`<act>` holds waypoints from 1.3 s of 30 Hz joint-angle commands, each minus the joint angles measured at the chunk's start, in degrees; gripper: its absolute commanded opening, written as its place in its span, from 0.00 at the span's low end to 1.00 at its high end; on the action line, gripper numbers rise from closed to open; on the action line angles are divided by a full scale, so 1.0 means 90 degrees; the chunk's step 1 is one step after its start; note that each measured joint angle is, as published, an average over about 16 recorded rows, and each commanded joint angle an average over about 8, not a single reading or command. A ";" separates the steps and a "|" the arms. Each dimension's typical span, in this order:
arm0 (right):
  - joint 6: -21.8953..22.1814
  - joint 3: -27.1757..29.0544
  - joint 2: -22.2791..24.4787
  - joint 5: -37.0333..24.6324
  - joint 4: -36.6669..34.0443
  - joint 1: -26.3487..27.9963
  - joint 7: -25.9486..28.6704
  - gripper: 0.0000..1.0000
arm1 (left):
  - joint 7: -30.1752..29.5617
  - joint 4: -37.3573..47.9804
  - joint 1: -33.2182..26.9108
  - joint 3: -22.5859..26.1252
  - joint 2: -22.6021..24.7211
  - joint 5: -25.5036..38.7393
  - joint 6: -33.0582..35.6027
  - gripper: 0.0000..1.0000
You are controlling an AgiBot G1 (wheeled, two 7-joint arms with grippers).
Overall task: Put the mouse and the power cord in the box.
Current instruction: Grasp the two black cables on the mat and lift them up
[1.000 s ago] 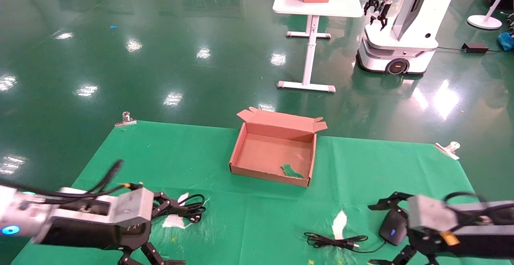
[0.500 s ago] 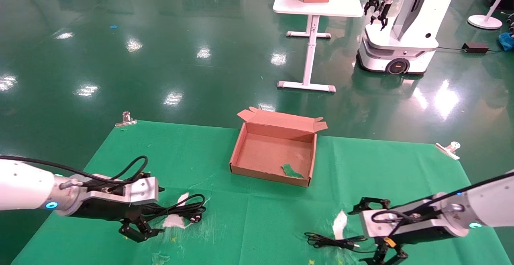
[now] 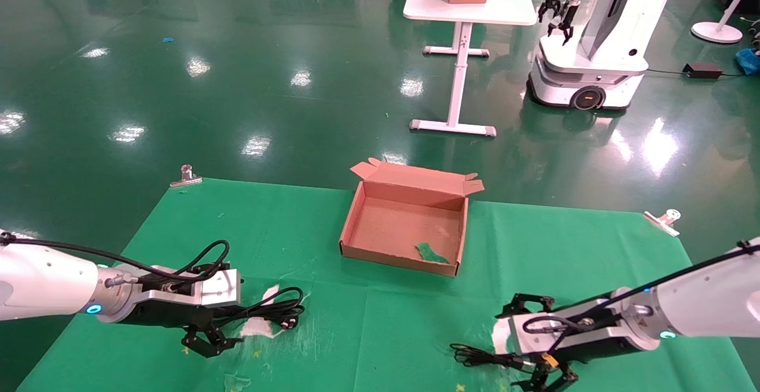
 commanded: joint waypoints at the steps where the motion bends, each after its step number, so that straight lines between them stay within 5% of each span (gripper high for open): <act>1: 0.0023 0.0007 -0.0045 0.0010 -0.0097 0.0002 -0.0058 1.00 | 0.0095 0.0096 -0.0014 -0.0005 0.0013 -0.0004 -0.0058 1.00; 10: 0.0087 0.0062 -0.0068 0.0089 -0.0294 -0.0032 -0.0095 0.98 | 0.0423 0.0295 0.0003 -0.0017 0.0070 -0.0016 -0.0237 1.00; 12: 0.0086 0.0072 -0.0066 0.0103 -0.0318 -0.0033 -0.0097 0.81 | 0.0458 0.0333 0.0001 -0.0012 0.0084 -0.0008 -0.0279 0.80; 18: 0.0093 0.0087 -0.0072 0.0124 -0.0370 -0.0031 -0.0103 0.08 | 0.0511 0.0408 -0.0020 -0.0006 0.0105 0.0000 -0.0357 0.05; 19: 0.0095 0.0088 -0.0074 0.0125 -0.0376 -0.0030 -0.0104 0.02 | 0.0516 0.0415 -0.0023 -0.0006 0.0106 0.0001 -0.0364 0.00; 39: 0.0080 0.0086 -0.0061 0.0127 -0.0339 -0.0038 -0.0101 0.00 | 0.0488 0.0376 -0.0013 -0.0009 0.0095 0.0001 -0.0329 0.00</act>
